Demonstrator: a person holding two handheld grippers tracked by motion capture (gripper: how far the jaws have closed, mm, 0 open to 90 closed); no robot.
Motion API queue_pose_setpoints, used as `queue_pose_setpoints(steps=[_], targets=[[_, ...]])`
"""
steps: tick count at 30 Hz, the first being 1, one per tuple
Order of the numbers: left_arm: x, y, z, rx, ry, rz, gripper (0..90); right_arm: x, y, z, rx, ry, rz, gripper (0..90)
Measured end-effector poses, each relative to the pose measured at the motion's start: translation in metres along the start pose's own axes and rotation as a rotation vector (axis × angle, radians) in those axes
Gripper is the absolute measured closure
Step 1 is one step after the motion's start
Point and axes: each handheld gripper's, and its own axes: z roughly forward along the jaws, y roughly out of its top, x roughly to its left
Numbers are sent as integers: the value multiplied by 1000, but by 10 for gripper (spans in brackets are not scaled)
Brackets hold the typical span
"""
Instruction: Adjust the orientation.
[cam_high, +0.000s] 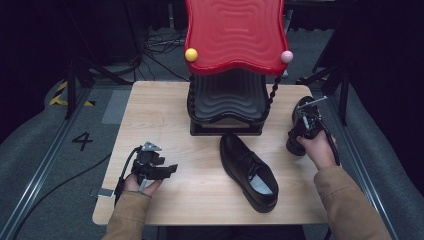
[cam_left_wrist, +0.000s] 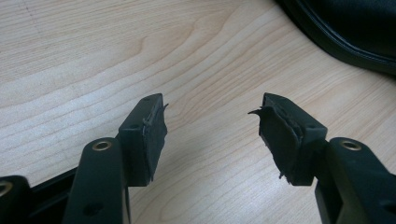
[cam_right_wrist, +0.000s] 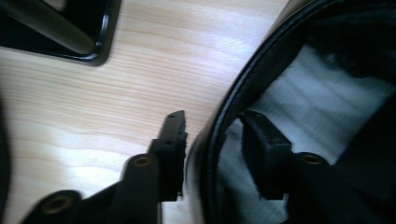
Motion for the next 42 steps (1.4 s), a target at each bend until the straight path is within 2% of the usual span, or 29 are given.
queue_pose_setpoints(steps=[2, 5, 7, 13, 17, 19, 23, 24, 25, 33, 40, 41, 42], targets=[[0, 0, 0, 1, -2, -3, 414, -1, 0, 0, 2, 11, 8, 663], [1, 0, 0, 7, -6, -17, 421, -6, 0, 0, 13, 93, 32, 749], [1, 0, 0, 6, -5, -17, 421, -6, 0, 0, 12, 94, 33, 761], [3, 0, -1, 6, -2, -19, 419, -4, -2, -6, -5, 77, -18, 785], [4, 0, -1, 1, 4, -19, 418, 0, -9, -20, -27, 100, -66, 781], [4, 0, -1, 2, 4, -22, 418, 4, -17, -29, -45, 110, -106, 781], [3, 0, 0, 2, 5, -18, 416, 15, -34, -50, -77, 85, -201, 781], [3, 0, 0, 3, 4, -18, 416, 15, -34, -50, -77, 85, -201, 781], [2, 0, 0, 3, 7, -17, 416, 23, -45, -63, -97, 86, -251, 780], [2, 1, 1, 4, 9, -15, 410, 45, -85, -102, -129, 149, -414, 777], [1, 1, 1, 6, 10, -8, 411, 59, -111, -114, -118, 189, -514, 776], [1, 1, 1, 9, 9, -10, 411, 64, -119, -116, -109, 202, -555, 775], [1, 1, 1, 9, 10, -11, 411, 66, -122, -117, -107, 209, -575, 774]])
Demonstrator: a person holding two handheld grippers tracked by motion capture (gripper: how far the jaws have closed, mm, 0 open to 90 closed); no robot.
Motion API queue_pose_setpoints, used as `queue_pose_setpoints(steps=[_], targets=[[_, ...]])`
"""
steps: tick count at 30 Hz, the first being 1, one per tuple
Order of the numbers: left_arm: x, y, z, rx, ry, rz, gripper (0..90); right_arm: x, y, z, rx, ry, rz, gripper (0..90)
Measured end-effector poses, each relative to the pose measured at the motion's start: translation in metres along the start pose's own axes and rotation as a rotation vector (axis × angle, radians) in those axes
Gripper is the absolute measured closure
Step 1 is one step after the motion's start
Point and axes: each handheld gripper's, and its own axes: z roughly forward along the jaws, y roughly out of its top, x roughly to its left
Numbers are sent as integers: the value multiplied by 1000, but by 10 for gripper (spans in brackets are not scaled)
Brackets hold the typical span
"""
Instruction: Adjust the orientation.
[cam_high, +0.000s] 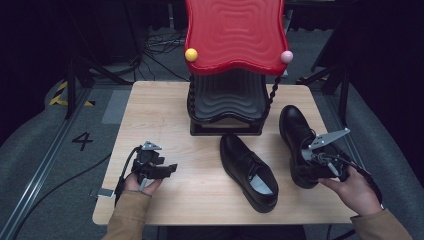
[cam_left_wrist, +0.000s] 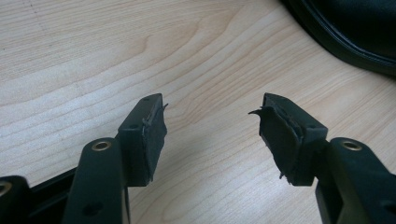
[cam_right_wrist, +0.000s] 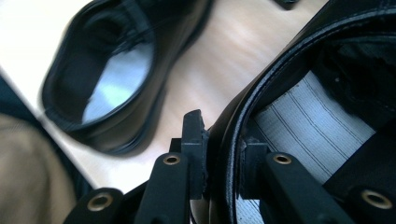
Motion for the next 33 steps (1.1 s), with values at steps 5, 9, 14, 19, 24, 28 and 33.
queue_pose_setpoints(steps=[5, 9, 14, 19, 24, 28, 33], targets=[[0, 0, 1, 6, -5, -1, 410, 16, -6, 1, 12, 36, -103, 773], [0, 0, 1, 5, -7, -1, 411, 25, -9, 8, 33, 58, -164, 771], [0, 0, 2, 8, -5, 0, 411, 31, -11, 13, 46, 69, -190, 769], [-1, 0, 2, 12, -6, 0, 411, 40, -16, 31, 66, 72, -231, 770], [-1, 1, 3, 16, -7, 3, 411, 50, -17, 40, 86, 79, -245, 769], [-1, 1, 3, 17, -9, 2, 411, 59, -15, 49, 120, 83, -257, 768], [-1, 1, 4, 21, -9, 3, 410, 67, -13, 53, 116, 117, -218, 765]])
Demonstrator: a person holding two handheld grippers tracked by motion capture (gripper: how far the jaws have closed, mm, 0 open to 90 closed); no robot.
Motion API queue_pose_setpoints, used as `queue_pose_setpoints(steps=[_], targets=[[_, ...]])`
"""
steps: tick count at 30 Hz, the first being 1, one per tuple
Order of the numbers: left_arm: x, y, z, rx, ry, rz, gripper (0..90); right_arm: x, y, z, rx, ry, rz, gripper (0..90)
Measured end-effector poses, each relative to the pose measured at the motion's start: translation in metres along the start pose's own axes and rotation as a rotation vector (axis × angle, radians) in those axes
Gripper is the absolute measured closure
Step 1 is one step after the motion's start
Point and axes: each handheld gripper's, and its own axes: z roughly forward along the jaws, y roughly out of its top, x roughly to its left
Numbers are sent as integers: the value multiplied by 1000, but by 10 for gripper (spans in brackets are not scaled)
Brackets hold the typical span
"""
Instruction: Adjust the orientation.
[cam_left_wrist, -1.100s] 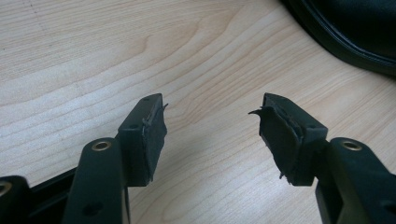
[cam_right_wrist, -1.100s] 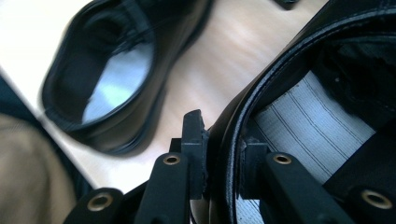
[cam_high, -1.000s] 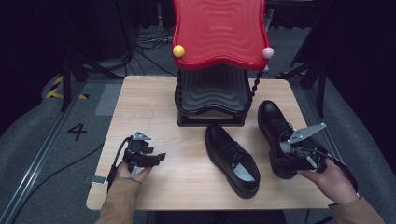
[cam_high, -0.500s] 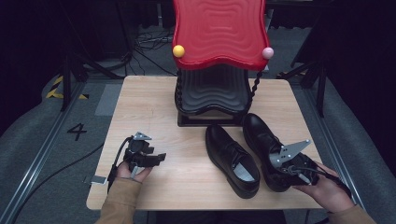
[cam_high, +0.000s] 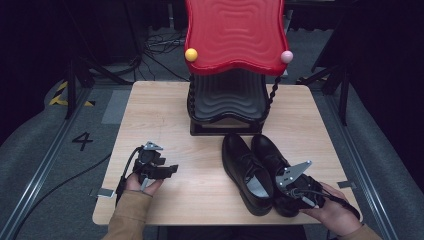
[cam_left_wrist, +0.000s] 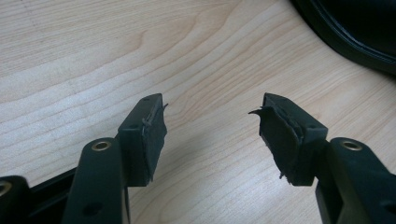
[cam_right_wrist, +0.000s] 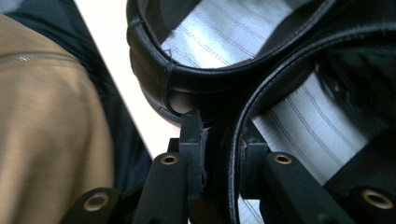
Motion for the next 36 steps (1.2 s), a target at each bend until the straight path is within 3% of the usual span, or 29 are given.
queue_pose_setpoints(steps=[2, 6, 9, 15, 19, 22, 24, 29, 33, 36], targets=[[0, 0, 0, 0, 1, 1, 410, 3, 2, 0, 7, -7, -1, 764], [0, 0, 0, -2, 1, 4, 410, -6, 2, 1, -2, -29, 35, 764], [0, 0, 0, 1, 0, 1, 409, -7, 6, 7, 11, -67, 19, 765], [0, 0, 0, -3, 0, 0, 409, -7, 7, 10, 1, -54, -10, 764], [0, 1, 1, 2, -1, -1, 409, -9, 6, 11, -10, -34, -6, 762], [-1, 1, 1, 1, -3, 0, 409, -11, 5, 13, 1, -44, -11, 758], [-1, 2, 1, -2, 0, 6, 409, -14, 4, 15, 11, -30, 25, 754], [-1, 5, 2, -6, -6, 4, 407, -15, 5, 15, 12, -30, 34, 735], [-2, 7, 3, -9, -8, 8, 406, -13, 6, 15, 0, -54, 29, 647], [-2, 9, 4, -7, -11, 12, 406, -17, 4, 8, -13, -18, 64, 588]])
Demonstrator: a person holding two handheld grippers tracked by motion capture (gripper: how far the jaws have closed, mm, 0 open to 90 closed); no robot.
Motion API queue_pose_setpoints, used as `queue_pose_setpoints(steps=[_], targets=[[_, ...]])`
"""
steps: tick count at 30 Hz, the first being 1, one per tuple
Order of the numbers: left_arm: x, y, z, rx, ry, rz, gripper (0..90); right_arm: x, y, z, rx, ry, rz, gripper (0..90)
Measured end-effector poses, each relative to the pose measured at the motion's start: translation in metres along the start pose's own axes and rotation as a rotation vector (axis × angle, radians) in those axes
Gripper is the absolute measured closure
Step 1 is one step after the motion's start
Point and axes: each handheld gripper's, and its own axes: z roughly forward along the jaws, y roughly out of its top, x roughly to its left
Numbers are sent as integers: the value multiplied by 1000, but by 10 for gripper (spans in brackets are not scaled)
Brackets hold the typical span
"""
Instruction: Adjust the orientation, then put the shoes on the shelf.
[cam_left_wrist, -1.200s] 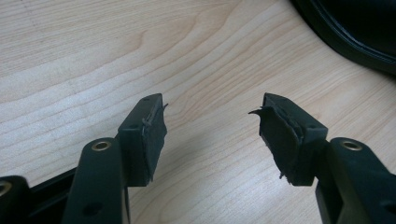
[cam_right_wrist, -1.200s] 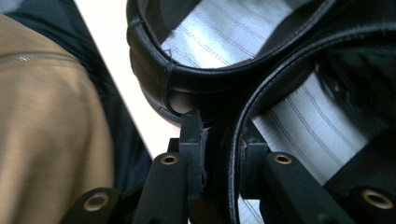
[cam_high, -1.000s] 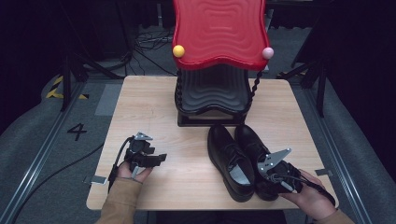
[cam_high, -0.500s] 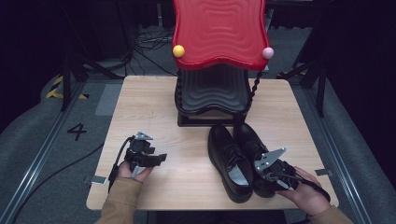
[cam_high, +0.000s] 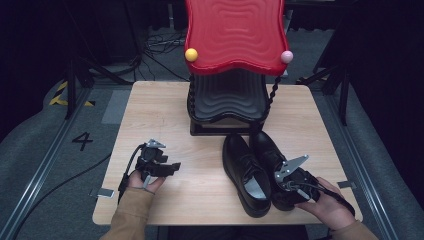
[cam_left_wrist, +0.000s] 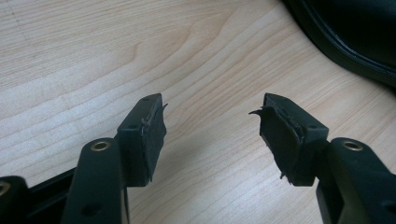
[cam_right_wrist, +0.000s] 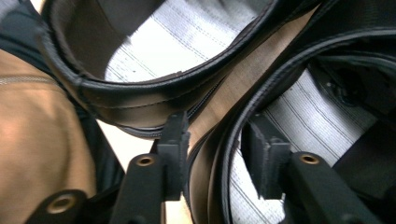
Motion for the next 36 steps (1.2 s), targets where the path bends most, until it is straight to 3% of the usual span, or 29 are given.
queue_pose_setpoints(steps=[6, 12, 19, 23, 29, 31, 34, 36], targets=[[0, 1, 1, -2, 0, -2, 406, -5, -4, -16, -33, 10, 69, 530], [0, 0, -1, -8, 7, -2, 406, -15, -2, -35, -105, 44, 237, 450], [1, -2, -3, -9, 13, -2, 406, -20, 15, -28, -122, 56, 367, 416], [2, -2, -4, -10, 13, -7, 406, -17, 23, -16, -96, 70, 351, 402], [3, -4, -4, -9, 20, -7, 406, -22, 27, 4, -48, 41, 415, 412], [3, -4, -4, -9, 22, -8, 406, -22, 30, 9, -35, 24, 415, 424], [2, -4, -5, -6, 21, -6, 406, -22, 35, 17, -7, 42, 427, 424], [2, -4, -5, -5, 21, -7, 406, -22, 39, 20, 1, 7, 439, 471]])
